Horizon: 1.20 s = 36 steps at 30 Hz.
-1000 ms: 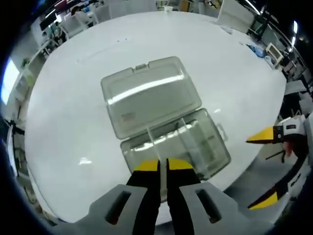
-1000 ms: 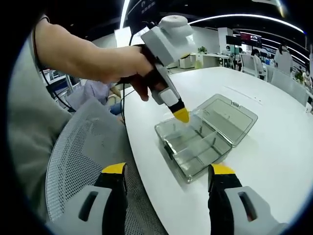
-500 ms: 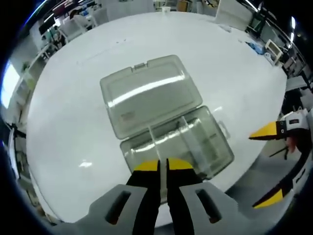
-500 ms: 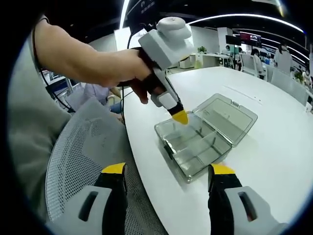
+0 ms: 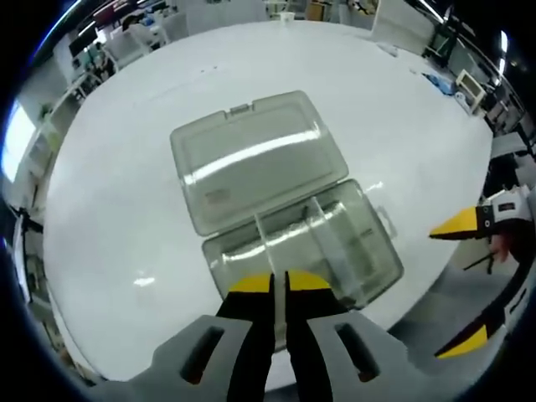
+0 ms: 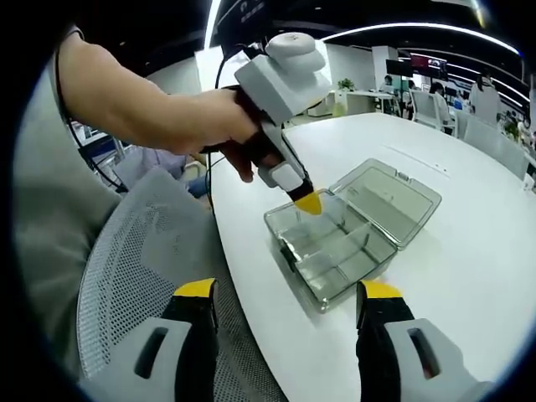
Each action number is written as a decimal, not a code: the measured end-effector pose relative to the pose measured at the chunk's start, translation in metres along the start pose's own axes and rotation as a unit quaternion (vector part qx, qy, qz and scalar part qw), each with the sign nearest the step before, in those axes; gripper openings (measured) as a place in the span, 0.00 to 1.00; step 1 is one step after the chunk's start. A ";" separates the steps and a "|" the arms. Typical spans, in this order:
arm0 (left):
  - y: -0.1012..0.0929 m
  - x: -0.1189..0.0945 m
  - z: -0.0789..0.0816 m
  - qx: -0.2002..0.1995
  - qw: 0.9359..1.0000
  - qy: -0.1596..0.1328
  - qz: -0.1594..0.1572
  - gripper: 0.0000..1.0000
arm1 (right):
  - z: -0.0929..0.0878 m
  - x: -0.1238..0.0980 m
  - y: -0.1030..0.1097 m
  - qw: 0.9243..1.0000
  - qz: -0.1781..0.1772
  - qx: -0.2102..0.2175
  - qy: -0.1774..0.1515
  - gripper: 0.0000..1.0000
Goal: Insert the divider into the dual guide fixture by aligning both edges with the guide slots and pushing it downward to the bottom, including one-sided entry, uneven engagement, binding, and posture correction.
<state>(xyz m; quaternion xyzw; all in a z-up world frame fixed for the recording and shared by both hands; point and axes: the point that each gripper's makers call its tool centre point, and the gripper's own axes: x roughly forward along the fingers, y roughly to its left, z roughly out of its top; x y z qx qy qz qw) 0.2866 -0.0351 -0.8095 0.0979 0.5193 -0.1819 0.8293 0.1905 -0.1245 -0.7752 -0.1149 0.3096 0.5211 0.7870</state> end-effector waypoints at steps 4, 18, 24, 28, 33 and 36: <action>0.001 0.000 0.000 0.000 1.000 0.002 -0.001 0.00 | 0.001 0.000 -0.001 1.000 0.000 -0.001 0.000 0.64; 0.000 0.005 -0.002 -0.002 1.000 0.007 -0.001 0.00 | 0.001 -0.002 -0.001 1.000 -0.001 -0.002 0.000 0.64; 0.003 0.000 0.001 -0.006 1.000 0.010 -0.005 0.00 | 0.001 -0.003 -0.002 1.000 -0.003 -0.003 0.002 0.64; 0.003 -0.004 0.003 -0.007 1.000 0.014 -0.008 0.00 | 0.002 -0.002 0.000 1.000 -0.001 -0.004 0.000 0.64; 0.004 -0.005 0.004 -0.011 1.000 0.015 -0.011 0.00 | 0.002 -0.001 0.001 1.000 -0.001 -0.003 -0.001 0.64; 0.003 -0.006 0.004 -0.016 1.000 0.014 -0.011 0.00 | 0.001 -0.001 0.001 1.000 -0.001 -0.003 0.001 0.64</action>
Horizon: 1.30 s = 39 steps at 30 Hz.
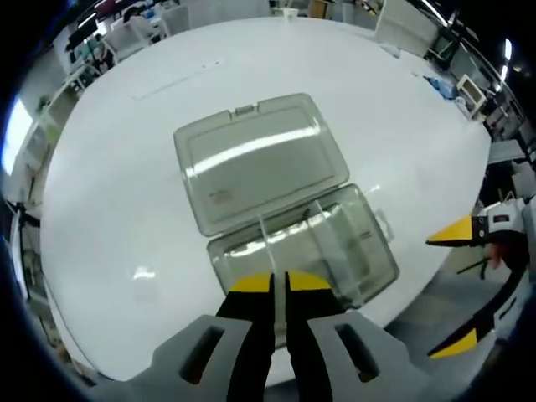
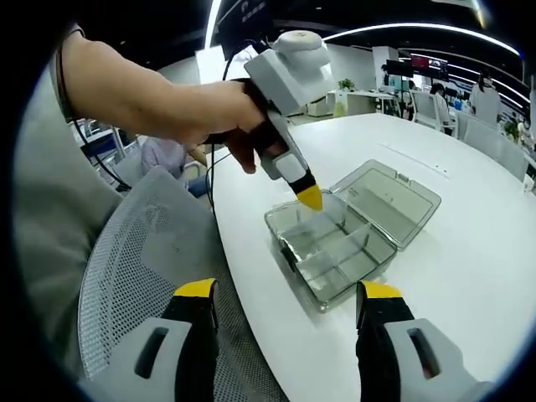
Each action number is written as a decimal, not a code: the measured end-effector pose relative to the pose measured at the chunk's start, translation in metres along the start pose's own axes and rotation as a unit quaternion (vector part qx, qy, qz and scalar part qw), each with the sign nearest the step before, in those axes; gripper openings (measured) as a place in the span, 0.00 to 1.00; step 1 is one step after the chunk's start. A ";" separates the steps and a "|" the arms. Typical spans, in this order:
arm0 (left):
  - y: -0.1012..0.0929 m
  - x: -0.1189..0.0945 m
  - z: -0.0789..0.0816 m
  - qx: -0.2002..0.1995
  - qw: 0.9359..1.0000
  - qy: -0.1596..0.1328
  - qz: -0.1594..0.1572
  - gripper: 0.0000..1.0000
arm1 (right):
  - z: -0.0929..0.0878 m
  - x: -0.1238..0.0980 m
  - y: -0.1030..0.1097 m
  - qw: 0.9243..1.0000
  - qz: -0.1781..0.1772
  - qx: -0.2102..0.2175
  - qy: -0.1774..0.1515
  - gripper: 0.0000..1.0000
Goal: Insert the divider into the dual guide fixture by aligning both edges with the guide slots and pushing it downward to the bottom, including one-sided entry, uneven engagement, binding, and posture correction.
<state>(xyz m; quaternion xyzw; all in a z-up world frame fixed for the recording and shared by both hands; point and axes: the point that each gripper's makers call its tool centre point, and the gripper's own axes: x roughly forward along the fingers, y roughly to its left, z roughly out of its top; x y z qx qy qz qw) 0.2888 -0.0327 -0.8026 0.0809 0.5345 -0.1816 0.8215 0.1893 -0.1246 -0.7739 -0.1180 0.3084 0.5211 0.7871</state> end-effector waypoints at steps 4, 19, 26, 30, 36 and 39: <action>-0.001 0.002 0.000 -0.004 1.000 -0.006 0.001 0.00 | 0.000 0.000 0.000 1.000 0.000 0.001 -0.001 0.64; -0.003 0.005 -0.001 -0.003 1.000 -0.009 0.001 0.00 | -0.001 0.001 0.001 1.000 0.000 0.003 0.000 0.64; -0.005 0.008 -0.004 0.023 1.000 -0.008 0.009 0.00 | -0.001 0.000 0.000 1.000 0.000 0.004 -0.001 0.64; -0.004 0.010 -0.006 0.024 1.000 -0.008 0.010 0.00 | -0.002 0.000 0.000 1.000 -0.001 0.005 0.000 0.64; -0.005 0.015 -0.008 0.035 0.999 -0.005 0.011 0.00 | -0.003 0.000 0.000 1.000 -0.001 0.008 -0.001 0.64; -0.005 0.017 -0.010 0.035 0.999 -0.006 0.010 0.00 | -0.004 0.000 0.000 1.000 -0.001 0.008 -0.001 0.64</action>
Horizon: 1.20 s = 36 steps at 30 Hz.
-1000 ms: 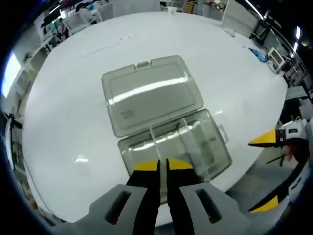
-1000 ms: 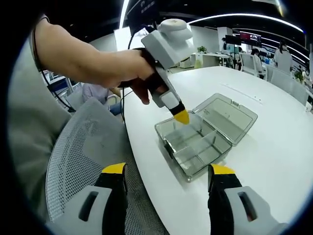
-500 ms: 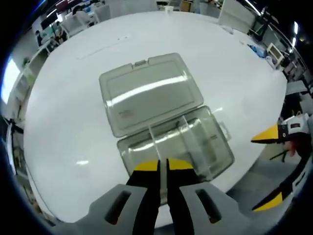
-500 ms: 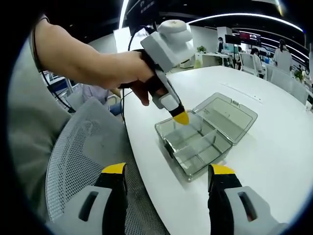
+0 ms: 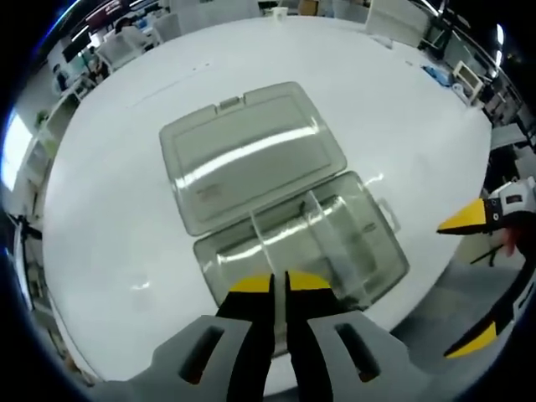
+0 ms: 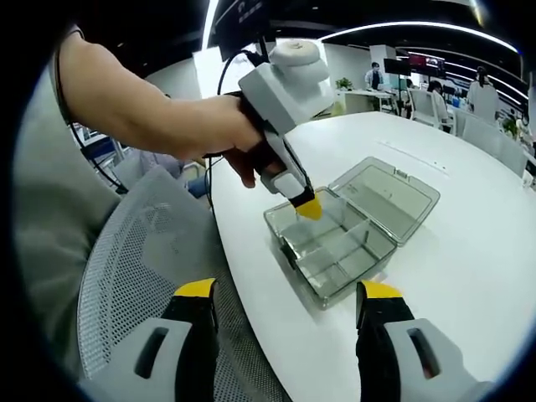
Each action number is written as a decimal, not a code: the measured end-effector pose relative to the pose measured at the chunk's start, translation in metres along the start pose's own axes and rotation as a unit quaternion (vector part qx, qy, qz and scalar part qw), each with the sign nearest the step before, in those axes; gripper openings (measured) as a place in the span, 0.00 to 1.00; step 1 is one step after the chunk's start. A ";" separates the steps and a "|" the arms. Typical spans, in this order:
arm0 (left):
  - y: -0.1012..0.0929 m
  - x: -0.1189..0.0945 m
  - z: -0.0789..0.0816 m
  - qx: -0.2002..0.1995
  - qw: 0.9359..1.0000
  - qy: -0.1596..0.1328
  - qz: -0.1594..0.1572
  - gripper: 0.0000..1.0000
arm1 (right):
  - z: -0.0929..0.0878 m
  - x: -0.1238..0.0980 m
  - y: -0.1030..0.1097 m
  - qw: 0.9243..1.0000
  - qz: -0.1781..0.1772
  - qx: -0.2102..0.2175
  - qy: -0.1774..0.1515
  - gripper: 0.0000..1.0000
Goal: Insert the divider into the dual guide fixture by aligning both edges with the guide slots and pushing it downward to the bottom, including one-sided entry, uneven engagement, binding, and posture correction.
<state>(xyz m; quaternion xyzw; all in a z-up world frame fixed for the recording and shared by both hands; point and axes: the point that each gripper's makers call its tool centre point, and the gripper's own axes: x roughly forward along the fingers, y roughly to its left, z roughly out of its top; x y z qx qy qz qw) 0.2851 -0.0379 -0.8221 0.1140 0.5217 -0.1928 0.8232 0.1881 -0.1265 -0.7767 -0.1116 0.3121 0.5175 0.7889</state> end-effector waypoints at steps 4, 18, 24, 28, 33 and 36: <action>0.000 0.002 -0.001 -0.002 1.000 -0.002 -0.004 0.00 | 0.000 0.000 -0.001 1.000 -0.001 0.001 -0.001 0.64; 0.001 0.003 -0.003 -0.026 1.000 -0.009 -0.009 0.00 | -0.001 -0.002 -0.003 1.000 -0.003 0.003 -0.001 0.64; 0.000 -0.004 -0.001 -0.025 1.000 -0.019 -0.003 0.00 | -0.001 -0.001 -0.004 1.000 -0.002 0.001 -0.001 0.64; 0.002 -0.006 0.000 -0.027 0.999 -0.022 0.000 0.00 | 0.001 -0.001 -0.004 1.000 -0.001 0.000 -0.002 0.64; 0.001 -0.010 0.002 -0.027 0.999 -0.027 0.003 0.00 | 0.002 0.000 -0.003 1.000 -0.001 0.000 -0.003 0.64; 0.002 -0.014 0.003 -0.028 0.999 -0.033 0.005 0.00 | 0.001 0.000 -0.003 1.000 0.000 0.000 -0.003 0.64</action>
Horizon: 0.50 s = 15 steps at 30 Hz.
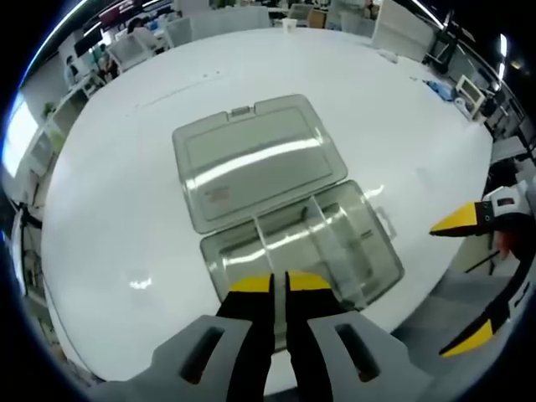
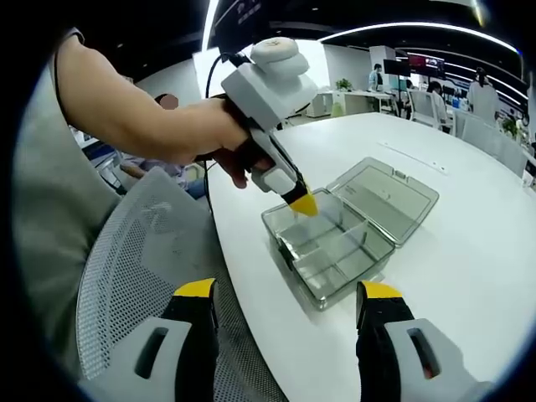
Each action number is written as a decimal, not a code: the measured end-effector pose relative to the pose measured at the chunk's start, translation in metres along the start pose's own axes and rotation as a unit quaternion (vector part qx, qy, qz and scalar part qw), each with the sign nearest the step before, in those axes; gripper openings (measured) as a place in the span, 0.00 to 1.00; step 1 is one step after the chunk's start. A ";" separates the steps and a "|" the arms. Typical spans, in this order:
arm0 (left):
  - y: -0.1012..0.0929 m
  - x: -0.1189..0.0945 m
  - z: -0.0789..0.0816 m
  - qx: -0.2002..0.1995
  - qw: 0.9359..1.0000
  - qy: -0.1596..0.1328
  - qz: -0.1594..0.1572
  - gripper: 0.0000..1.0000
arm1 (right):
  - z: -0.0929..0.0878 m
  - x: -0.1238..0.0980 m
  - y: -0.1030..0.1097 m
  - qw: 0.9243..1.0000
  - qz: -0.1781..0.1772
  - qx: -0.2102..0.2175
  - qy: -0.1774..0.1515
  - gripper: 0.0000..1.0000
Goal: Insert the divider into the dual guide fixture by aligning both edges with the guide slots and pushing it downward to the bottom, including one-sided entry, uneven engagement, binding, and posture correction.
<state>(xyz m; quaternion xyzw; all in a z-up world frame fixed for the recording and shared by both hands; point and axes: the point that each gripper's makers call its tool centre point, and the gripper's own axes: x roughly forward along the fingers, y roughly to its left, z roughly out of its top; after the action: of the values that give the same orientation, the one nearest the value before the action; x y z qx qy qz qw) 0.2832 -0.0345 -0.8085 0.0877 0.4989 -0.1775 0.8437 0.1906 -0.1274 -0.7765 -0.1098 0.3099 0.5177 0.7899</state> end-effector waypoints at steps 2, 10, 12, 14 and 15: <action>0.000 -0.001 0.001 -0.001 1.000 -0.002 0.001 0.00 | -0.001 0.000 0.000 1.000 0.000 -0.001 0.001 0.64; 0.001 -0.004 0.002 -0.001 1.000 -0.012 0.004 0.00 | 0.001 0.000 0.001 1.000 0.001 -0.001 -0.001 0.64; 0.002 -0.005 0.003 -0.004 1.000 -0.015 0.004 0.00 | 0.000 0.000 0.001 1.000 0.001 -0.001 -0.001 0.64; 0.002 -0.006 0.003 -0.003 1.000 -0.017 0.005 0.00 | 0.000 0.000 0.001 1.000 0.001 -0.001 -0.001 0.64; 0.001 -0.006 0.004 -0.004 1.000 -0.018 0.005 0.00 | 0.001 0.000 0.001 1.000 0.001 -0.002 -0.002 0.64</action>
<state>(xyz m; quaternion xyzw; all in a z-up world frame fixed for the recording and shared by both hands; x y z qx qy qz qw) 0.2840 -0.0330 -0.8014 0.0838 0.4842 -0.1732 0.8535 0.1904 -0.1266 -0.7758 -0.1100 0.3080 0.5190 0.7898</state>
